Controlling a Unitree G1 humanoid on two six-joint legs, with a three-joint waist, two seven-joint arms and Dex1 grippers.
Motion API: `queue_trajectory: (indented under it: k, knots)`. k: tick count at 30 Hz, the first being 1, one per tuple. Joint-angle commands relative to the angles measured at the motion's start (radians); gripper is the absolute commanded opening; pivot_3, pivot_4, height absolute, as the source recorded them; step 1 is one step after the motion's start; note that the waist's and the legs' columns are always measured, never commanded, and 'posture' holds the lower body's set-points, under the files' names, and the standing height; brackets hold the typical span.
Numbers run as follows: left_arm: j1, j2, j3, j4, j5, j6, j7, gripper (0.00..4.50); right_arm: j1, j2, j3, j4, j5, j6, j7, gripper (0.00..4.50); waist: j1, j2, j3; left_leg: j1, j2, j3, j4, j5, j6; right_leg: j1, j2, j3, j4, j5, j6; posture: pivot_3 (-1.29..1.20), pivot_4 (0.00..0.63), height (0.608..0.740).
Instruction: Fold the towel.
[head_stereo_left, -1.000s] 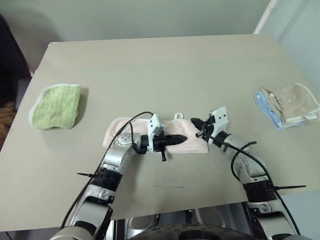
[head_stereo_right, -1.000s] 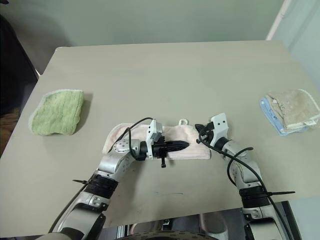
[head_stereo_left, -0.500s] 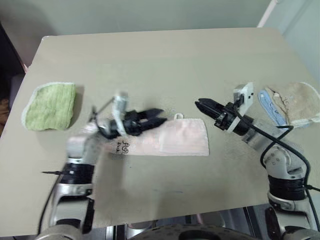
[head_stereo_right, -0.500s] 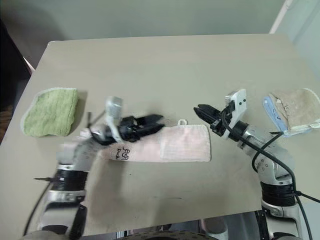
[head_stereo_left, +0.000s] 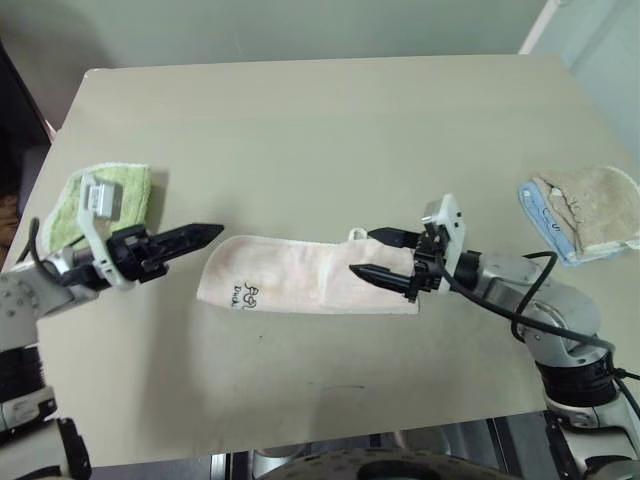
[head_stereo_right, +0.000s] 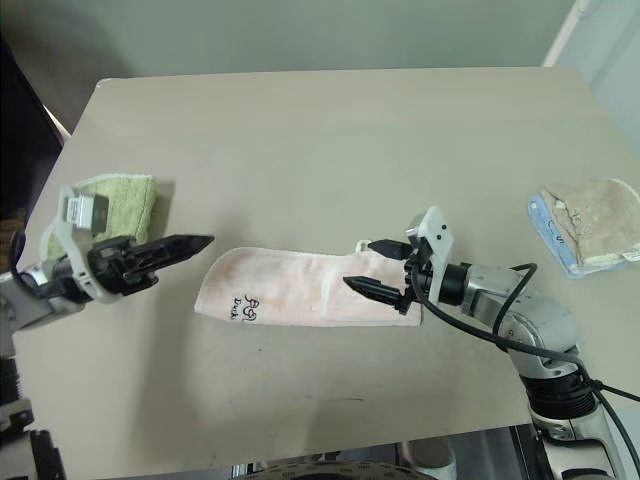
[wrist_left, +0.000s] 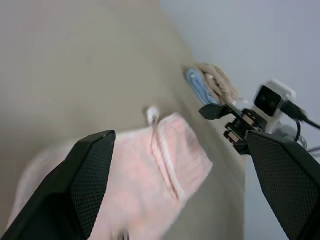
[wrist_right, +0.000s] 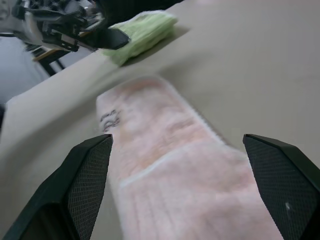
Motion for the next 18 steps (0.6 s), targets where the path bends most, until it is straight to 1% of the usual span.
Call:
queue_trajectory:
  k: [1, 3, 6, 10, 13, 18]
  knots:
    - [0.077, 0.023, 0.087, -0.082, -0.038, 0.102, 0.107, 4.5, -0.029, 0.027, 0.016, 0.008, -0.01, -0.029, 0.013, 4.47, 0.0, 0.0, 0.0, 0.0, 0.0, 0.0, 0.0, 0.0, 0.0, 0.0, 0.0, 0.0, 0.0, 0.0, 0.0, 0.0, 0.15, 0.74]
    - [0.117, 0.027, 0.134, -0.072, -0.068, 0.194, 0.148, 4.5, -0.051, 0.052, 0.027, 0.043, -0.031, -0.043, 0.001, 4.47, -0.003, -0.001, 0.0, 0.001, 0.001, 0.0, -0.001, 0.001, -0.001, 0.0, 0.001, 0.0, 0.0, -0.001, -0.005, 0.0, 0.15, 0.74]
    - [0.132, 0.04, 0.179, -0.016, -0.06, 0.315, 0.241, 4.5, -0.068, 0.081, 0.043, 0.078, -0.07, -0.067, -0.007, 4.47, -0.004, -0.001, 0.0, 0.001, 0.001, 0.0, -0.001, 0.002, -0.003, -0.001, 0.002, 0.0, 0.001, 0.0, -0.007, 0.0, 0.15, 0.74]
    - [0.183, 0.087, 0.163, 0.008, -0.112, 0.333, 0.297, 4.5, -0.074, 0.1, 0.045, 0.092, -0.089, -0.077, -0.006, 4.47, -0.002, -0.002, 0.0, 0.001, 0.005, 0.0, -0.001, 0.003, -0.005, -0.001, 0.006, 0.0, 0.001, 0.002, -0.011, 0.0, 0.15, 0.74]
    - [0.199, 0.108, 0.157, 0.058, -0.11, 0.333, 0.332, 4.5, -0.081, 0.114, 0.044, 0.1, -0.096, -0.074, -0.01, 4.47, -0.001, -0.002, 0.0, 0.002, 0.009, 0.0, 0.0, 0.003, -0.009, -0.002, 0.011, 0.0, 0.001, 0.004, -0.014, 0.0, 0.15, 0.74]
    - [0.171, 0.07, 0.133, 0.115, -0.087, 0.333, 0.37, 4.5, -0.079, 0.129, 0.038, 0.113, -0.114, -0.08, -0.028, 4.47, -0.001, -0.002, 0.0, 0.004, 0.013, -0.001, -0.002, 0.005, -0.015, -0.002, 0.015, 0.0, 0.002, 0.008, -0.02, 0.0, 0.15, 0.74]
